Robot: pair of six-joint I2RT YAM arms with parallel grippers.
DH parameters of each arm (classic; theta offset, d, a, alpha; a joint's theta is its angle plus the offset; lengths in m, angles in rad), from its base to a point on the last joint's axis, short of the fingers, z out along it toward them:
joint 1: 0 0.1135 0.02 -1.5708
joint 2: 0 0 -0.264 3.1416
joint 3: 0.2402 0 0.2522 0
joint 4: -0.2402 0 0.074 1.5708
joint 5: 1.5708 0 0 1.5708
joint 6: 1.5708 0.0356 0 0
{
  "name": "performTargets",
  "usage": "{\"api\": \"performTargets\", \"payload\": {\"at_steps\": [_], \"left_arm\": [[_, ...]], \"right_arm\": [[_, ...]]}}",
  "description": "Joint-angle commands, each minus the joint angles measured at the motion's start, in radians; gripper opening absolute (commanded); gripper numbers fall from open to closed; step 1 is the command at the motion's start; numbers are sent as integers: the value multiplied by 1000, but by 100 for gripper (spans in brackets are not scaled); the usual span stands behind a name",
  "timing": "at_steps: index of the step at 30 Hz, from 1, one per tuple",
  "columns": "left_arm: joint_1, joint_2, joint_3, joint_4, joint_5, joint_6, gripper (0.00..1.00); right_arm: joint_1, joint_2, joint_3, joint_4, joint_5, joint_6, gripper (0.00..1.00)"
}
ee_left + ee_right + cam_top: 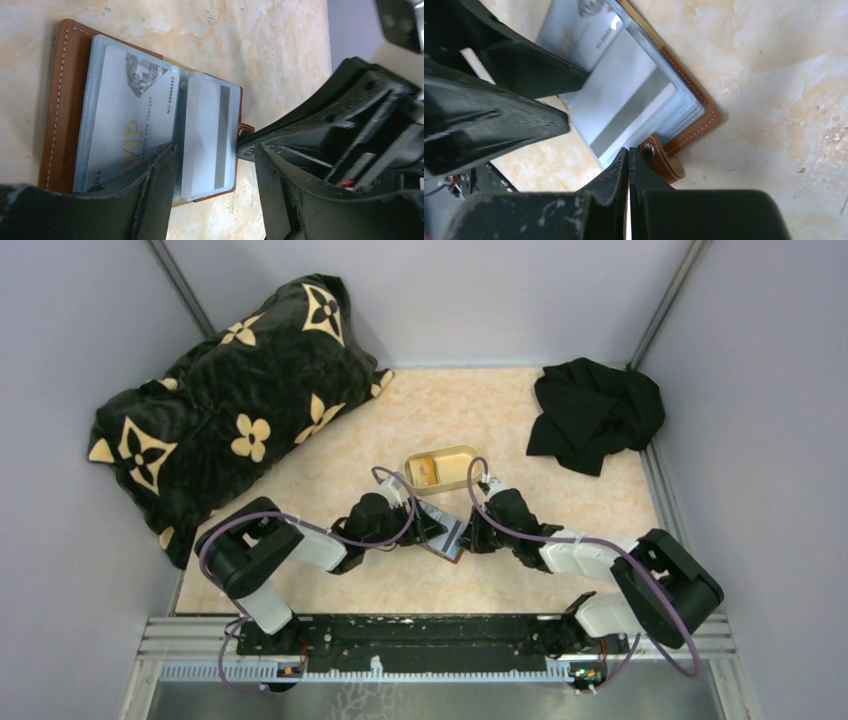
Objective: Take the credit cards out of the card holder
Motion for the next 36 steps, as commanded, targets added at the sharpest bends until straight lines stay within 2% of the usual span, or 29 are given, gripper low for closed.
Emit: {"api": "performTargets", "payload": {"at_steps": [1,12,19,23,28,36], "left_arm": [[13,18,25,8,17,43,65],[19,57,2,67,68,4,64],[14,64,-21,152,130,-58,64],[13,49,-45,194,161,-91,61],[16,78,-72,256,157,-116,59],[22,169,-46,362,161,-161,57]], "right_arm": [[-8,50,-22,106,-21,23,0],[-37,94,-31,55,27,6,0],[-148,180,-23,141,-51,-11,0],[-197,212,13,133,-67,-48,0],[-205,230,38,137,-99,-66,0],[-185,209,-14,182,-154,-38,0]]}}
